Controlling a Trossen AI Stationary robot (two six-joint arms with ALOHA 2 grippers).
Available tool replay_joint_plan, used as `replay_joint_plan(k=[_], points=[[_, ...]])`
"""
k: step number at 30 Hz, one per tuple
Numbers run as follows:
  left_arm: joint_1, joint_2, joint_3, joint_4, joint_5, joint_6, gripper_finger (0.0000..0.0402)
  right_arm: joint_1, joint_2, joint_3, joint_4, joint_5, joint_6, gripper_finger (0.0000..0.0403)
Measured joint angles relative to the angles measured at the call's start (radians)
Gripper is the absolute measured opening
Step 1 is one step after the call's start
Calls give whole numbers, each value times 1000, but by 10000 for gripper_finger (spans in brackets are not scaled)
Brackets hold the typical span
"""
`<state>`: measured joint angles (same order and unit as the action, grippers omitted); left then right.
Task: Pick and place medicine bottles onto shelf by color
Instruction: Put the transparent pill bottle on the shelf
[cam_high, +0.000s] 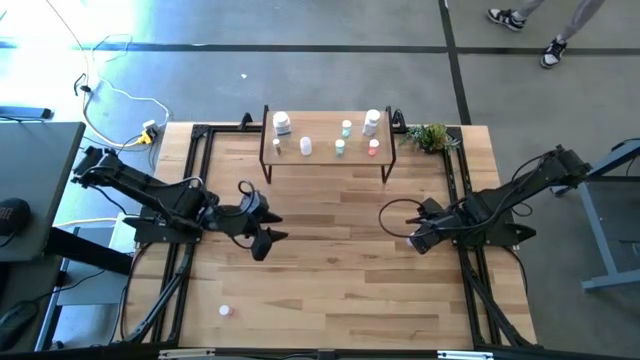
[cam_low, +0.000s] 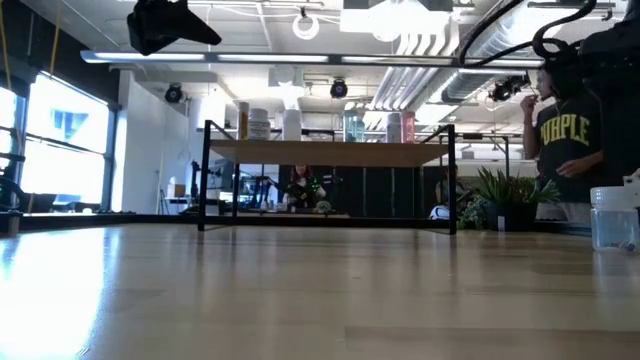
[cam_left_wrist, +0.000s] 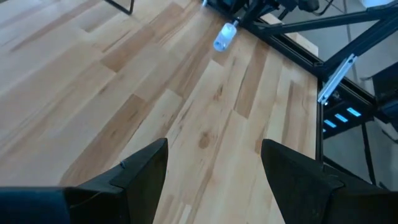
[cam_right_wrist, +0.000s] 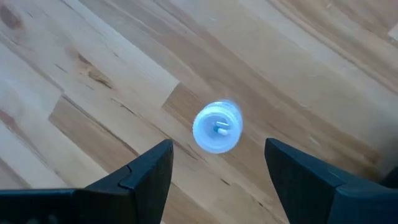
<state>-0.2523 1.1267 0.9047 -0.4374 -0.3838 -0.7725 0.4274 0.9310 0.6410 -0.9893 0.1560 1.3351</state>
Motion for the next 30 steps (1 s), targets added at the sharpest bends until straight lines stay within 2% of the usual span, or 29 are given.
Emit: replay_joint_plan(k=[9, 17, 20, 27, 30], points=[[-5, 0, 0, -5, -22, -3, 248, 0, 50, -70, 117, 2, -16, 245], [-3, 0, 0, -8, -25, -1, 248, 0, 152, -70, 120, 35, -16, 240], [-3, 0, 0, -8, -25, -1, 248, 0, 182, -68, 124, 30, -15, 217], [-3, -1, 0, -11, -25, 6, 248, 0, 195, -65, 178, 27, -33, 129], [-3, -1, 0, -11, -25, 9, 248, 0, 195, -65, 179, 27, -34, 117]])
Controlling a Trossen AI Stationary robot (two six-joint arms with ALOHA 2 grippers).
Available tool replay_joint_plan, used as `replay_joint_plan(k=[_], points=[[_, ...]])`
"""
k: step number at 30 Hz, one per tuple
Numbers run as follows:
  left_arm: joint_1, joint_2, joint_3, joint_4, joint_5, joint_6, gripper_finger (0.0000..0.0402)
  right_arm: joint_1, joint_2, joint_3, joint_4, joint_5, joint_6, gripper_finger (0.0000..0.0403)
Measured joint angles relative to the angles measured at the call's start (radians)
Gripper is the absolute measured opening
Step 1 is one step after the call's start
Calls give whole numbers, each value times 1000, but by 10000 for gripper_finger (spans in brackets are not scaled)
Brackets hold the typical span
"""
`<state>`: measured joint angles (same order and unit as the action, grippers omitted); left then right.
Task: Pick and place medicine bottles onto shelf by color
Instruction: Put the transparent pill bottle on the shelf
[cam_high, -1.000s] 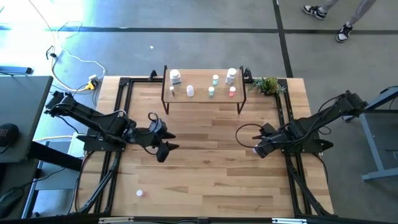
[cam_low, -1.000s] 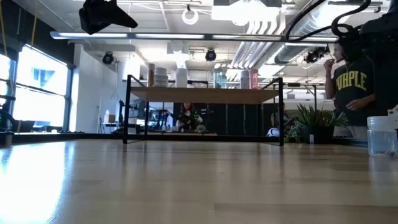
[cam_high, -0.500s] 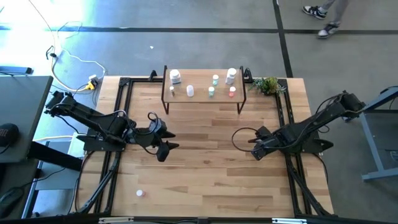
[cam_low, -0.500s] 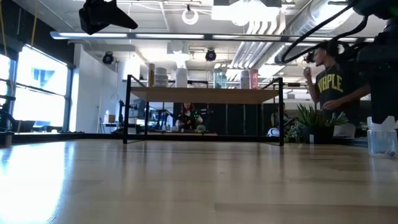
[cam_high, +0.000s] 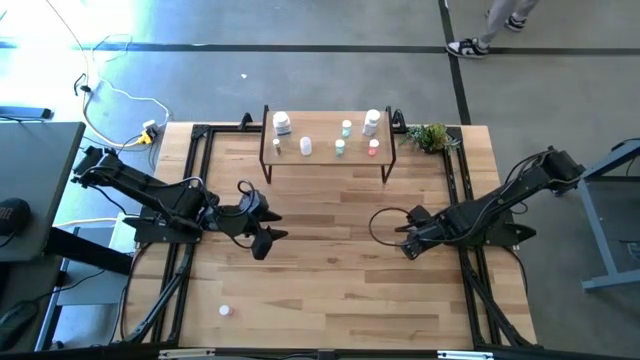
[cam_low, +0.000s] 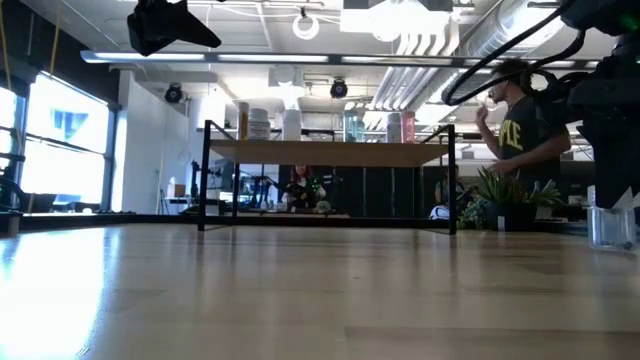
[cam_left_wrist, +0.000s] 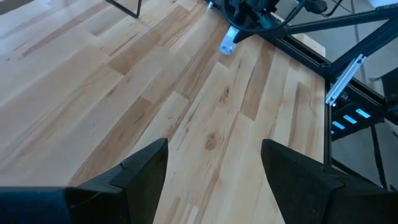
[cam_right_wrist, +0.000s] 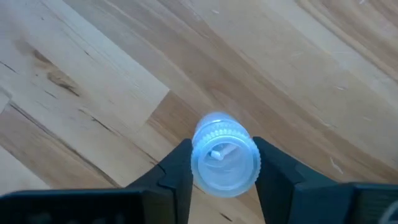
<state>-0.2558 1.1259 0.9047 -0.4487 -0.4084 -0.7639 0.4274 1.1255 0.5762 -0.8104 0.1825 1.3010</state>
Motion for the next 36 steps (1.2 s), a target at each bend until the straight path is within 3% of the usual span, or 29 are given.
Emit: replay_joint_plan(k=[13, 26, 36], points=[[0, 0, 0, 0, 0, 8, 248, 0, 0, 33, 37, -71, -32, 123], [0, 0, 0, 1, 3, 8, 248, -6, -1, 231, 29, 26, -158, 121], [6, -1, 0, -50, -14, 8, 248, -120, -1, 385, 21, 53, -345, 120]])
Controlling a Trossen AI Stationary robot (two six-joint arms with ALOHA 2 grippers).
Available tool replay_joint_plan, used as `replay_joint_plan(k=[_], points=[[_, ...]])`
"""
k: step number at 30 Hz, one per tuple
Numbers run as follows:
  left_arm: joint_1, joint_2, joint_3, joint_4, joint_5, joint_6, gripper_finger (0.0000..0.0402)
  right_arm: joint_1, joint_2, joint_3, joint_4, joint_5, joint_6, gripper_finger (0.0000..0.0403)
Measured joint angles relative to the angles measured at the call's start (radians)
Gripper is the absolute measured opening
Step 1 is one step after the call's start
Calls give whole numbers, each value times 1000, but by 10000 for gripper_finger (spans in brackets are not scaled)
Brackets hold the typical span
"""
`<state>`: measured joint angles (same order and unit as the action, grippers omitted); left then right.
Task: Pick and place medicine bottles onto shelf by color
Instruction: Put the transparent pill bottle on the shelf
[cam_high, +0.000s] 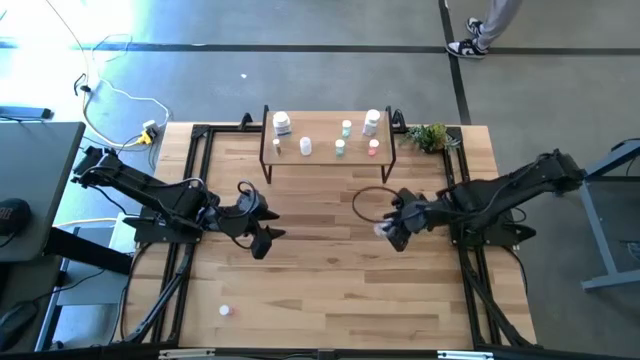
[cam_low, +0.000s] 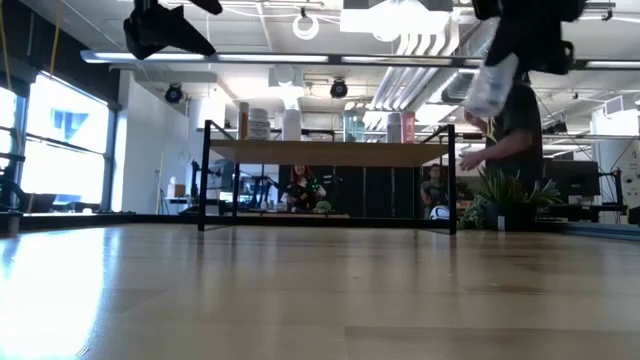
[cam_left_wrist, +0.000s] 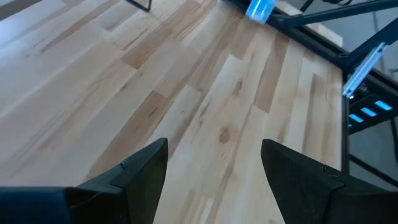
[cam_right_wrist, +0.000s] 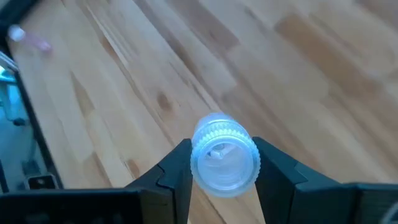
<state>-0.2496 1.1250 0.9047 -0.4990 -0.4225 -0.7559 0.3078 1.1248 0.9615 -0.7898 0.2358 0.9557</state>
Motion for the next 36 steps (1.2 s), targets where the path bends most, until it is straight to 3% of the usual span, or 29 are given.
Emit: replay_joint_plan(k=[8, 15, 30, 36], points=[[84, -55, 0, -29, 30, 70, 248, -119, 7, 137, 1, 41, -163, 120], [176, -105, -1, -30, 59, 190, 248, -242, 56, 231, -8, 7, -272, 120], [382, -172, 0, -39, 289, 376, 248, -478, 231, 517, -12, -1, -512, 120], [458, -210, 0, -40, 314, 465, 248, -563, 316, 626, -47, -1, -578, 120]])
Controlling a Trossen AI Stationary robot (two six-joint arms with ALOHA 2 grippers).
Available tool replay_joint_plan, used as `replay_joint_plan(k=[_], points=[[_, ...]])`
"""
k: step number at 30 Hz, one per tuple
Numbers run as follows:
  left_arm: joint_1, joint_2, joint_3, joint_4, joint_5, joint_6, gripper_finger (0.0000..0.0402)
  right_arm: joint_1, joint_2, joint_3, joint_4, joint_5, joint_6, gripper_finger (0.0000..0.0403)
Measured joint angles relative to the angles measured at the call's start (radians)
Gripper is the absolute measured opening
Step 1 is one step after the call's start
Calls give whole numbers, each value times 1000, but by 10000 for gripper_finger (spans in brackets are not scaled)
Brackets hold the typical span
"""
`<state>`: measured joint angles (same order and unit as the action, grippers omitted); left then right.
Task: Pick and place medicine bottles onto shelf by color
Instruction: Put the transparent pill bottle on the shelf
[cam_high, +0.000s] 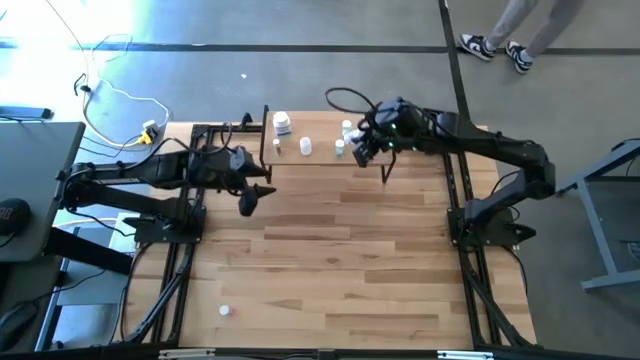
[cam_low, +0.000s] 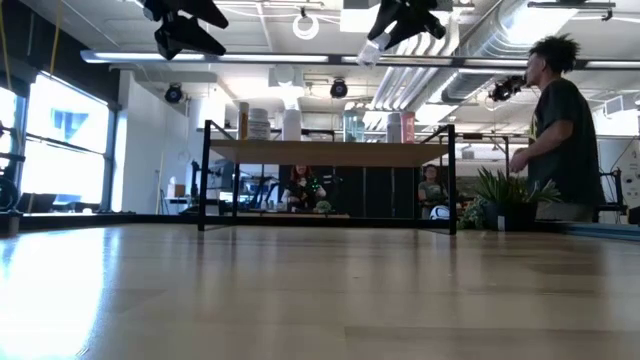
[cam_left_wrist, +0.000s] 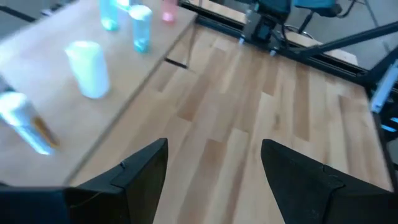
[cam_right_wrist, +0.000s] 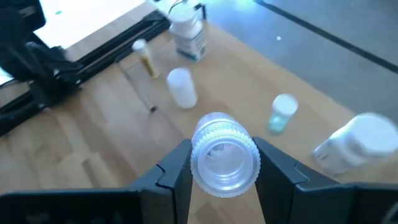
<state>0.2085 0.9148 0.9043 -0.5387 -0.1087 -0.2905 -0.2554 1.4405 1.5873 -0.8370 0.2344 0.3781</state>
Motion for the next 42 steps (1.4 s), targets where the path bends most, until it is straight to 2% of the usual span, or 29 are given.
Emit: replay_joint_plan(k=[5, 14, 25, 36, 42], points=[[59, -30, 0, -14, 31, 54, 248, -53, 61, 83, -5, -1, -44, 120], [126, -70, 1, -115, 25, 152, 248, -129, 182, 262, -3, 2, -112, 120], [169, -84, 1, -174, 18, 216, 248, -166, 355, 473, 10, 7, -206, 120], [259, -91, 1, -176, 0, 216, 248, -177, 497, 501, -33, -104, -258, 120], [283, -91, 1, -176, 0, 216, 248, -179, 558, 501, -91, -109, -293, 120]])
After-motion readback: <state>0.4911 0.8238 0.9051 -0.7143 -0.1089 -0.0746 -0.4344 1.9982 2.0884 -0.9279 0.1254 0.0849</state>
